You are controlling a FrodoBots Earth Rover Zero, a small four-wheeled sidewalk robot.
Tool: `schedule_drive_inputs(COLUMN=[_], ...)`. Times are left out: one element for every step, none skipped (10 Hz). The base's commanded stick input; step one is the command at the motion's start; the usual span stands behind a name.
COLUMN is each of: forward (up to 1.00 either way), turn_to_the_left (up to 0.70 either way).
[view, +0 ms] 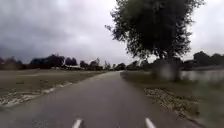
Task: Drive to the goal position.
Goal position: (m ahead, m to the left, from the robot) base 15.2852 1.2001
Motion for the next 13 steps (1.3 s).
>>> schedule_drive_inputs(forward=[0.84, 0.84, 0.84, 0.84, 0.84, 0.84, 0.84, 0.84, 0.84, 0.84, 0.84, 0.84, 0.84], turn_to_the_left=[0.03, 0.03, 0.03, 0.03, 0.03, 0.03, 0.03, 0.03, 0.03, 0.03, 0.03, 0.03, 0.03])
